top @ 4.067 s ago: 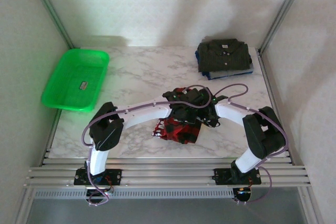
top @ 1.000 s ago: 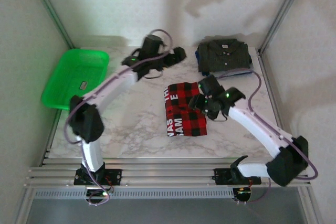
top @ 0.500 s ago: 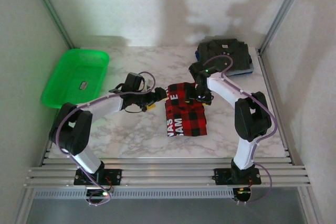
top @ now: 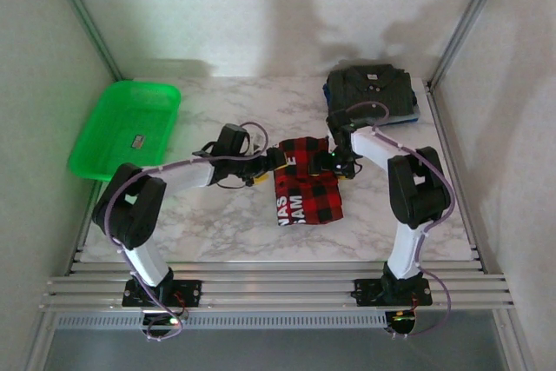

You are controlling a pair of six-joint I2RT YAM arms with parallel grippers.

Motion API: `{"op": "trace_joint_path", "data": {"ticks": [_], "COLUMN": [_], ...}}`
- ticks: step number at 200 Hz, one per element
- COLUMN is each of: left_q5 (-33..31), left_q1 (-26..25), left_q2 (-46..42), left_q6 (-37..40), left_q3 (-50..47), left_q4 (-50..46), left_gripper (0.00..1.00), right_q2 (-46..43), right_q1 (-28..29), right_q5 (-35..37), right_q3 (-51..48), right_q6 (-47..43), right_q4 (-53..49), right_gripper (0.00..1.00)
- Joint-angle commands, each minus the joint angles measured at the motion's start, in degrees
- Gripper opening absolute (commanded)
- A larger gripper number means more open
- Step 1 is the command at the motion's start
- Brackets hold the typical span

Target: Fold and stack the long sleeve shirts

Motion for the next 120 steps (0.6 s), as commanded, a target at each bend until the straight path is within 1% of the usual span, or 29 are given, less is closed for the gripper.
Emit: {"op": "trace_joint_path", "data": {"ticks": [1,22,41,57,76,91,106,120], "left_q5": [-2.84,-3.66,-4.14,-4.86,-4.73,-4.57,-4.06,-3.78], "left_q1": [-1.06,-1.43,-1.92,-2.15,-2.15,-2.16,-1.99,-1.57], "left_q2": [2.47,4.37,6.26,7.25,8.31,8.83,9.24,8.97], "left_q6": [-0.87,-1.42,-0.98,-0.34,0.11,1.12,2.24,2.99], "left_q3": [1.02,0.44,1.02,1.49,2.08,2.53,2.98,3.25], "left_q4": [2.16,3.40,3.35,3.55,3.87,3.37,2.51,2.05], "left_gripper": [0.94,0.94,0.93,0.93,0.93,0.93,0.93,0.94], "right_q2": [4.14,6.48,6.24,7.13,9.08,9.34,9.55,8.99], "right_q1": [-0.40,-0.32,0.62,2.20,3.51,3.55,3.54,3.55], "right_q5": [-9.36,-12.76,-13.02,-12.98,-9.92,-8.76,-5.97,-2.87], "right_q3": [0.17,1.53,0.61,0.67,1.67,1.09,1.67,2.45], "right_q6": [-2.94,-2.17,-0.52,0.55,2.07,5.09,7.09,8.28], "right_q4": [5.70,5.37,5.87,5.54,3.80,4.91,4.28,3.41], "right_gripper": [0.81,0.79,0.75,0.69,0.59,0.49,0.30,0.17]}}
